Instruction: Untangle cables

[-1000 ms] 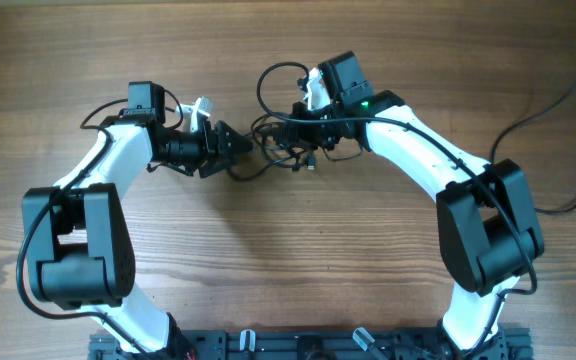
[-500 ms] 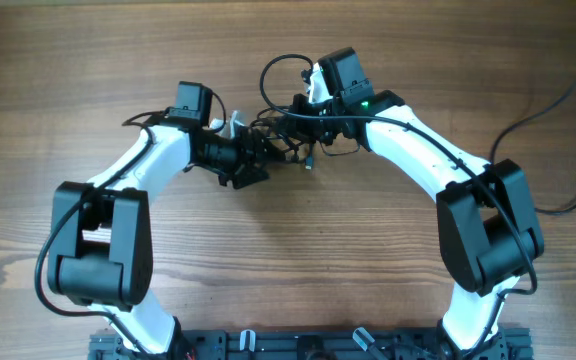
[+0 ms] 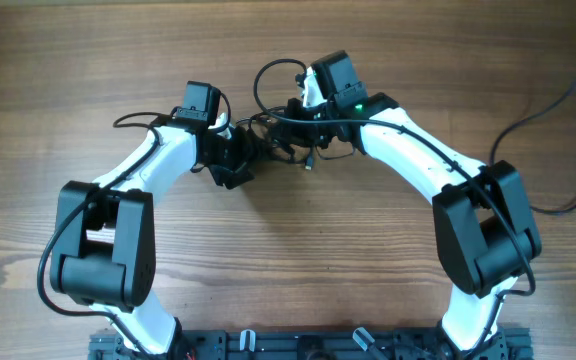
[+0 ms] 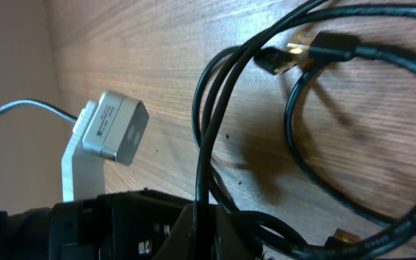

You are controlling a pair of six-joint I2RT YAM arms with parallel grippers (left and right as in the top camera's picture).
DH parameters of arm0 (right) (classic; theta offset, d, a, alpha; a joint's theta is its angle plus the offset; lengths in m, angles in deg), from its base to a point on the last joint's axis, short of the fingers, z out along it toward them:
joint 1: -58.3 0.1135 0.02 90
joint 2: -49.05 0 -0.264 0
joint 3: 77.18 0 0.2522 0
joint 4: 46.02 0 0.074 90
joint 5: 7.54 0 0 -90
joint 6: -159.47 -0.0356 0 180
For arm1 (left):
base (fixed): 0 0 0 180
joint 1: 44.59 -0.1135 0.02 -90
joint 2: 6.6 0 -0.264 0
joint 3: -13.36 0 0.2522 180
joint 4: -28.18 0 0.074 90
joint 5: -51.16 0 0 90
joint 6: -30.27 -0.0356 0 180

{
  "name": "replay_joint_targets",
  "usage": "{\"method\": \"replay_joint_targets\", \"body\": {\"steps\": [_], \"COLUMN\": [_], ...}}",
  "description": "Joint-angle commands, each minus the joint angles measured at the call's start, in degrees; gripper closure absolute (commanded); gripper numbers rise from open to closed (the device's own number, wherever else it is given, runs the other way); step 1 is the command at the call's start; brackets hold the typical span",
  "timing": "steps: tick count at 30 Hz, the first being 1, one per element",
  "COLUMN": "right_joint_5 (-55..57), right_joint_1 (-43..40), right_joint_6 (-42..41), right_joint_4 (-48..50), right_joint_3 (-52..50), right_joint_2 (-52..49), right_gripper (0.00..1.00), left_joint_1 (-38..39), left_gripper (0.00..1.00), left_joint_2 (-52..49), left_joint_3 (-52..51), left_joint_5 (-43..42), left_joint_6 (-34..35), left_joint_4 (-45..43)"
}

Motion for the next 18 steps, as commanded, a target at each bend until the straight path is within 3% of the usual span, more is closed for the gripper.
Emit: {"method": "replay_joint_targets", "body": {"steps": [1, 5, 8, 11, 12, 15, 18], "right_joint_5": [-0.5, -11.23, -11.82, -11.78, -11.8, -11.63, -12.39], "right_joint_1": [0.35, 0.33, 0.26, 0.22, 0.22, 0.24, 1.07], "right_joint_6": [3.98, 14.32, 15.96, 19.43, 20.37, 20.31, 20.33], "right_joint_4": [-2.14, -3.65, -6.34, -8.55, -8.92, -9.16, -9.68], "right_joint_3": [0.5, 0.5, 0.5, 0.5, 0.5, 0.5, 0.5], "right_joint_2": [0.2, 0.2, 0.2, 0.2, 0.2, 0.2, 0.2], "right_gripper": [0.96, 0.95, 0.95, 0.95, 0.95, 0.96, 0.96], "left_joint_1": [0.09, 0.02, -1.64, -5.49, -6.95, -10.21, -11.1], "left_gripper": [0.36, 0.34, 0.28, 0.39, 0.39, 0.27, 0.23], "left_joint_2": [-0.04, -0.02, -0.02, 0.2, 0.2, 0.2, 0.2], "left_joint_3": [-0.24, -0.24, -0.24, -0.24, -0.24, -0.24, -0.24], "left_joint_5": [2.47, -2.51, -5.03, -9.33, -11.41, -13.0, -13.0], "left_joint_6": [-0.39, -8.87, -11.34, -15.17, -16.55, -18.71, -18.86], "left_joint_4": [0.04, -0.31, -0.09, 1.68, 2.19, 4.35, 4.39]}}
